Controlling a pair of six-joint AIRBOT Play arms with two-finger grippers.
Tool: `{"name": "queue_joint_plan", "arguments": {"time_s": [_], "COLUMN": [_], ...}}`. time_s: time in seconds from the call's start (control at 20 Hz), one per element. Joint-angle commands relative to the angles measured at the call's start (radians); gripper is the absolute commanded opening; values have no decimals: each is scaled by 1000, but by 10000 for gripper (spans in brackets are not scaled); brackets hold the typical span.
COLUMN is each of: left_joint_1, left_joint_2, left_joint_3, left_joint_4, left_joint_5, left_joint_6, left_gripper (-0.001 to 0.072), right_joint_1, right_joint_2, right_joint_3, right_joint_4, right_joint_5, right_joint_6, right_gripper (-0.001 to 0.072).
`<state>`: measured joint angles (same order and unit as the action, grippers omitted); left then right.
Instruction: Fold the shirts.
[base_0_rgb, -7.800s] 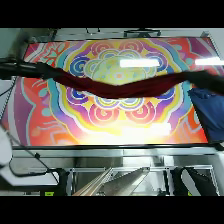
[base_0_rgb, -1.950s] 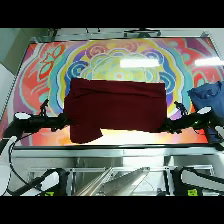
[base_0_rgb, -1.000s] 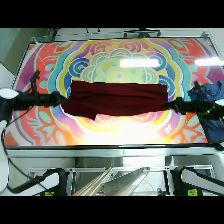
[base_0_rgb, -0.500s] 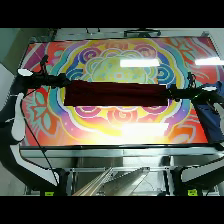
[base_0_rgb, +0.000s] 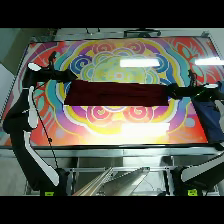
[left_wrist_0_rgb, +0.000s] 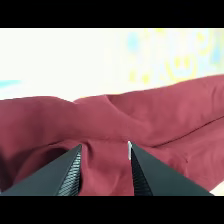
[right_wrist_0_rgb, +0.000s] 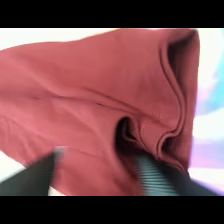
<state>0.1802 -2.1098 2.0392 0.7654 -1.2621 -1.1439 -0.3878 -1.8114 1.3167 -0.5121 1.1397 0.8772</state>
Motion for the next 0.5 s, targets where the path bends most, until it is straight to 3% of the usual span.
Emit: {"name": "queue_joint_plan", "arguments": {"time_s": [0.0, 0.2, 0.25, 0.3, 0.35, 0.45], "left_joint_1": [73, 140, 146, 148, 147, 140], "left_joint_2": [50, 182, 202, 215, 225, 239], "left_joint_3": [45, -67, -74, -73, -72, -72], "left_joint_4": [-2, -9, -8, -9, -8, -8], "left_joint_5": [-51, -37, -49, -66, -79, -98], "left_joint_6": [-44, -43, -43, -43, -42, -43], "left_gripper": [331, 325, 292, 115, 5, 23], "right_joint_1": [-49, -36, -27, -19, -8, 18], "right_joint_2": [18, -15, -34, -53, -73, -106], "right_joint_3": [119, 129, 129, 129, 129, 129], "right_joint_4": [-186, -207, -207, -207, -207, -198], "right_joint_5": [43, 28, 32, 37, 40, 40], "right_joint_6": [103, 127, 127, 136, 150, 149], "right_gripper": [659, 659, 658, 658, 658, 658]}}
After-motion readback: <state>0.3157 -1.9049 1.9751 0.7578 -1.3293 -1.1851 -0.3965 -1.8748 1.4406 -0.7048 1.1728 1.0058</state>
